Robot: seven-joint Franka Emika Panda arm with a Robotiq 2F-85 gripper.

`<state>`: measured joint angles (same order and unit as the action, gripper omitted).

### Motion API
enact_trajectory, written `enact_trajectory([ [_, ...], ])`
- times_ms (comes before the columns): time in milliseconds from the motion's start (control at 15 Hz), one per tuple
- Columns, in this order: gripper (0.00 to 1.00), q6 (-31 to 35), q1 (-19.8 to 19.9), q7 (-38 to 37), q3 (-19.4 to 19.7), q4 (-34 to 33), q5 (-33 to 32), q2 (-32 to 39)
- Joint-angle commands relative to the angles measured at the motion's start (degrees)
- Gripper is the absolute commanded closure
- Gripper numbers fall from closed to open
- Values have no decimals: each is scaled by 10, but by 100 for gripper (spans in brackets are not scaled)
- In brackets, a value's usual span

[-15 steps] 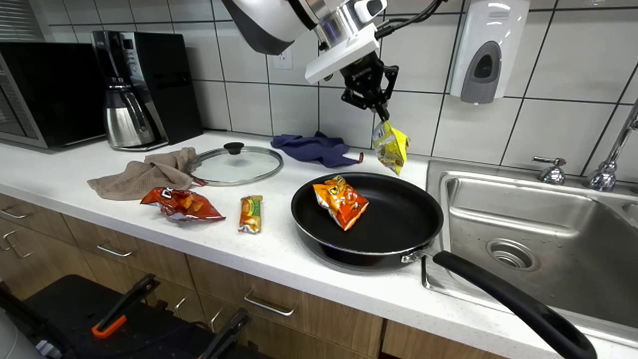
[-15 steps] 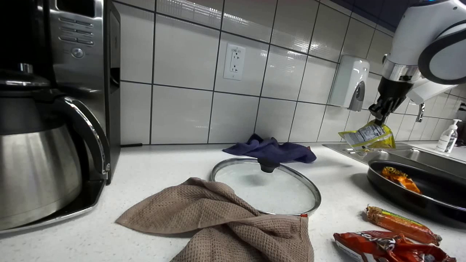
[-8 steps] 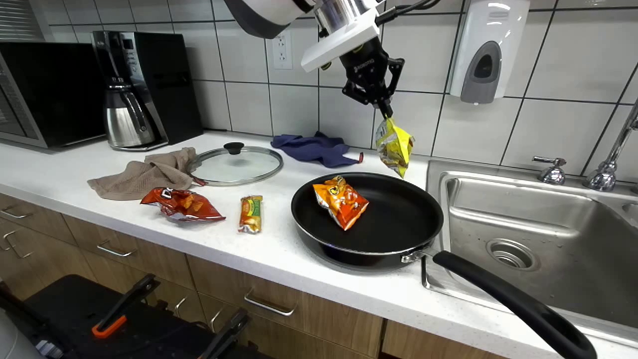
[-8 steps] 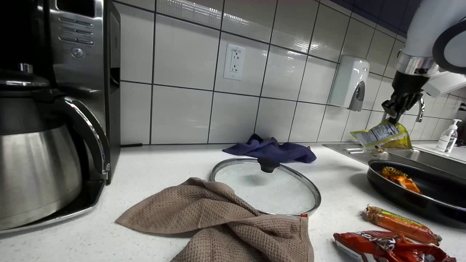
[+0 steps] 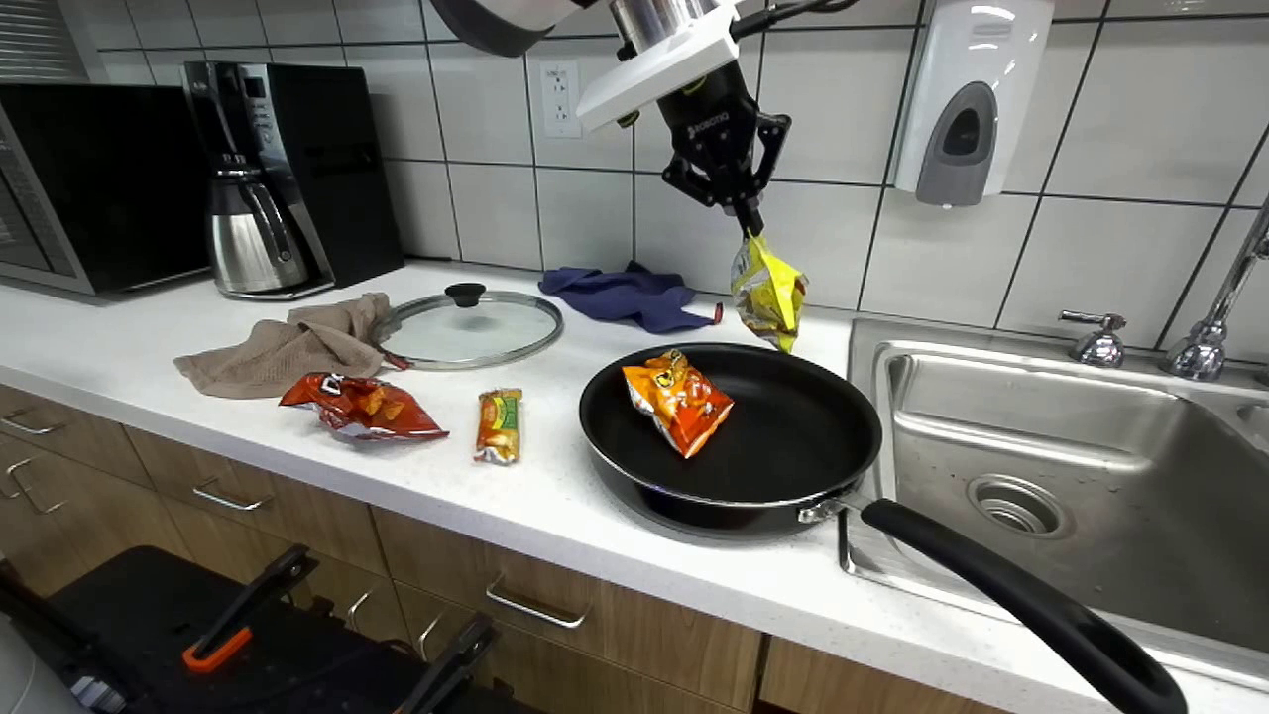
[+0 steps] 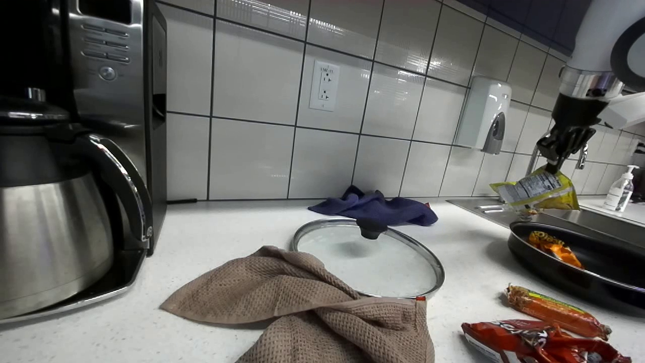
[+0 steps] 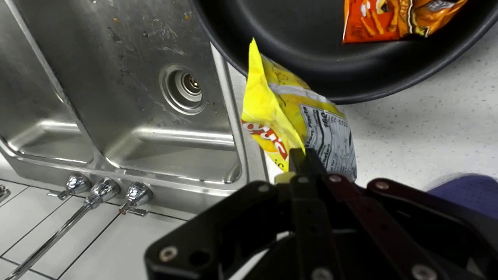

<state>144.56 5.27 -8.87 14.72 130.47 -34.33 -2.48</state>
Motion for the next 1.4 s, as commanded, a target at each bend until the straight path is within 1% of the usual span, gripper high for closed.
enact_trajectory([
  [0,100,-35,20,27,-20,20,21,-30],
  [267,100,-53,29,12,-22,27,6,-48],
  [600,100,-69,39,10,-25,30,6,-64],
  [933,100,-81,45,13,-24,27,11,-51],
  [1333,100,-98,46,2,-28,28,-22,-29],
])
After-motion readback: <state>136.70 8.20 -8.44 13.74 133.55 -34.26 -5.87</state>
